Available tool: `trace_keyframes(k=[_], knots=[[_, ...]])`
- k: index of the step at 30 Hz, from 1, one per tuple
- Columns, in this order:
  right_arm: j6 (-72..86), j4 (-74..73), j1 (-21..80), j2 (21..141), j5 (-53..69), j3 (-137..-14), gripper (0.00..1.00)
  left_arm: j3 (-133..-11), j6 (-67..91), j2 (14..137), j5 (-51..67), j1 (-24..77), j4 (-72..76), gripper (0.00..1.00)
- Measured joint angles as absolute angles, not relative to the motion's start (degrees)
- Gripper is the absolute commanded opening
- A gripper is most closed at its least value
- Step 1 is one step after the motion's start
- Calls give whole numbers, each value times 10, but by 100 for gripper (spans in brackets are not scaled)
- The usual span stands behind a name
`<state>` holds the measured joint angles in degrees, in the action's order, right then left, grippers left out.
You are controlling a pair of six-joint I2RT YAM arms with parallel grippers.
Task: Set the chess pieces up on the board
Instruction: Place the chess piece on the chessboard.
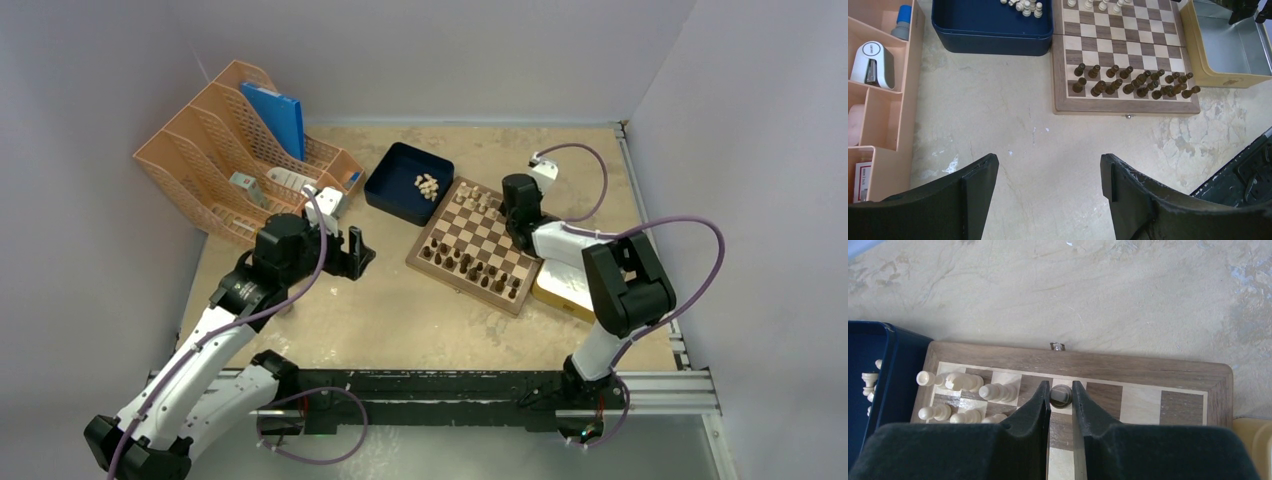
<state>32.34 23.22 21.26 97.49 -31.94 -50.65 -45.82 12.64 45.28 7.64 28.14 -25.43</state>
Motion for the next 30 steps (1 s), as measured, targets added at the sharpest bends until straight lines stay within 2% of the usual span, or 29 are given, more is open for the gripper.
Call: trace_keyframes(k=[30], knots=[[317, 224, 219, 1018, -303, -566, 15, -457, 124, 444, 70, 281, -255, 74]])
